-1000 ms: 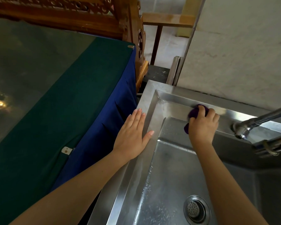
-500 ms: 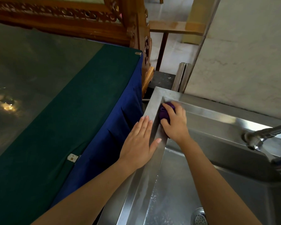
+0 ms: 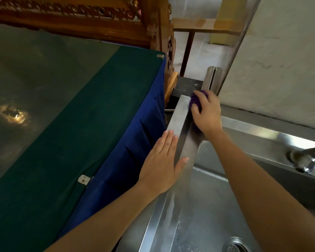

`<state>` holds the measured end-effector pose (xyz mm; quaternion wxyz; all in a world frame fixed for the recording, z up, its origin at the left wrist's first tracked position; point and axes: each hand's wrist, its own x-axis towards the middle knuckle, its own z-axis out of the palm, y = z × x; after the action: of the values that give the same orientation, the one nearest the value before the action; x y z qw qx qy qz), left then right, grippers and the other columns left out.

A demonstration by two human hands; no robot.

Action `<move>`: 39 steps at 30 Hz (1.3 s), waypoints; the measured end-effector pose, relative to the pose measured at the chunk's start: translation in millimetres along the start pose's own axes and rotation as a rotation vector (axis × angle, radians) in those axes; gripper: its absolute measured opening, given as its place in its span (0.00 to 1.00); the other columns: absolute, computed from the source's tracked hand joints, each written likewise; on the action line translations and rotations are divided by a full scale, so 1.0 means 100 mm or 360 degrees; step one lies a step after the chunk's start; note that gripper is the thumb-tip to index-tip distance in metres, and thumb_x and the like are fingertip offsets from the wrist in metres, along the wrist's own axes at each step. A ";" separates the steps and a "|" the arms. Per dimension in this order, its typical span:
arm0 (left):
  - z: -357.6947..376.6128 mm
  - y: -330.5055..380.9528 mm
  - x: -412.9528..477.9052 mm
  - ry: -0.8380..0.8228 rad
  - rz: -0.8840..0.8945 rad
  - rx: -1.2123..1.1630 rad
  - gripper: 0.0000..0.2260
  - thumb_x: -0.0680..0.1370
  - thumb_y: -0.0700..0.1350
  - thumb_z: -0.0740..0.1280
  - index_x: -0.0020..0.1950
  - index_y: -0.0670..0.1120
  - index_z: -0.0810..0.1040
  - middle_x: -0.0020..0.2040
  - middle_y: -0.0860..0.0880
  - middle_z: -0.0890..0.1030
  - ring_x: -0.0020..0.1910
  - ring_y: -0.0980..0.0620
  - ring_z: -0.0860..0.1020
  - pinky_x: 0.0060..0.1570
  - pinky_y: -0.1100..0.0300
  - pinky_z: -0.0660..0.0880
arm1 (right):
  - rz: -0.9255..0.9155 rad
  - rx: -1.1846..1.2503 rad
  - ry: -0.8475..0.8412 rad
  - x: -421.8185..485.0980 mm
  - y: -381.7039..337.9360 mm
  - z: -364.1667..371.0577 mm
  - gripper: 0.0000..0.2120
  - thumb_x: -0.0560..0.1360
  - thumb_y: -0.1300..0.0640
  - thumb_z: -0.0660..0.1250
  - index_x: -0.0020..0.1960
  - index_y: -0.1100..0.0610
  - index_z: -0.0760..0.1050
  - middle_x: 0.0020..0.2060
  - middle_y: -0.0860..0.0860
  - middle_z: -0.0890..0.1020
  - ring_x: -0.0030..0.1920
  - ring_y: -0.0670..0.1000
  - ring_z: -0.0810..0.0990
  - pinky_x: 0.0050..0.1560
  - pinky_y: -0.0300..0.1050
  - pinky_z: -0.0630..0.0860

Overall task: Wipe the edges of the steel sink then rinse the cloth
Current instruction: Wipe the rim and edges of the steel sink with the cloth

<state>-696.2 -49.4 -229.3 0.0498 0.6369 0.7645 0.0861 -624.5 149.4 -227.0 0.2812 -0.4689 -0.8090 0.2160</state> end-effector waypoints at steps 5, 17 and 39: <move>-0.03 0.02 0.00 0.0009 0.0011 0.0085 0.33 0.78 0.62 0.37 0.75 0.42 0.51 0.77 0.44 0.53 0.76 0.51 0.46 0.75 0.55 0.47 | -0.0390 0.0268 -0.0091 -0.18 -0.22 0.22 0.15 0.79 0.54 0.57 0.63 0.52 0.74 0.64 0.51 0.74 0.66 0.50 0.68 0.68 0.38 0.59; -0.20 0.10 -0.57 -0.0115 -0.0089 0.0142 0.30 0.79 0.58 0.42 0.75 0.41 0.58 0.75 0.43 0.60 0.75 0.47 0.55 0.73 0.50 0.58 | -0.0560 0.0376 -0.0509 -1.09 -0.29 -0.06 0.18 0.80 0.55 0.54 0.69 0.50 0.68 0.70 0.49 0.68 0.71 0.45 0.63 0.72 0.39 0.57; -0.19 0.03 -1.15 -0.0282 -0.0006 0.0015 0.32 0.78 0.61 0.38 0.76 0.44 0.45 0.78 0.46 0.47 0.76 0.49 0.42 0.74 0.52 0.40 | 0.0495 -0.0458 -0.0357 -1.21 -1.14 0.20 0.28 0.77 0.41 0.54 0.68 0.59 0.60 0.64 0.65 0.65 0.62 0.65 0.64 0.66 0.60 0.63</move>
<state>-675.3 -162.7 -214.0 0.1144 0.6407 0.7588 0.0258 -661.3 -11.6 -202.4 0.0831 -0.5962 -0.7756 0.1898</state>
